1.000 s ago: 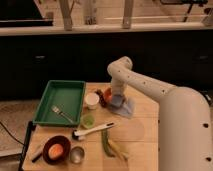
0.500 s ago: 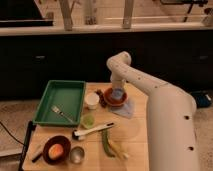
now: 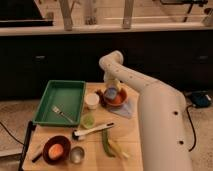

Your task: Wipe red bowl with sponge

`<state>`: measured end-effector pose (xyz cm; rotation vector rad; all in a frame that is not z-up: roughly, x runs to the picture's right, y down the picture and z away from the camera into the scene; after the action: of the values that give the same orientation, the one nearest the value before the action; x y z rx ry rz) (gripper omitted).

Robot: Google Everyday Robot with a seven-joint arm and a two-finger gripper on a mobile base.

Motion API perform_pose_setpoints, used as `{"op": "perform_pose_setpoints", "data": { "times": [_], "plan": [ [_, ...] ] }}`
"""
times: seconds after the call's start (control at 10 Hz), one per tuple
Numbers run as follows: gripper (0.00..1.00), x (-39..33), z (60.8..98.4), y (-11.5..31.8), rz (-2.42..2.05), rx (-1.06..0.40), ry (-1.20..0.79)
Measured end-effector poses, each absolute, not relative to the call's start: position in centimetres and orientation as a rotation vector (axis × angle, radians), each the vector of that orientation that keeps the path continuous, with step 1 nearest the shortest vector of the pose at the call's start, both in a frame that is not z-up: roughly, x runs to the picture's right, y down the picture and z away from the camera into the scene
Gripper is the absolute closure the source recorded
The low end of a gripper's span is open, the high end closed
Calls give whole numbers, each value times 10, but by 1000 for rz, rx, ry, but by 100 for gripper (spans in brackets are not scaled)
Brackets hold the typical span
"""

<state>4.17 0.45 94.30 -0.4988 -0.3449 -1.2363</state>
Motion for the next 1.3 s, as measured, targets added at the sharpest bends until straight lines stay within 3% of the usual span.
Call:
{"op": "perform_pose_setpoints", "data": {
  "times": [0.7, 1.3],
  "plan": [
    [99, 51, 907, 47, -1244, -499, -418],
    [99, 104, 910, 22, -1110, -488, -362]
  ]
}}
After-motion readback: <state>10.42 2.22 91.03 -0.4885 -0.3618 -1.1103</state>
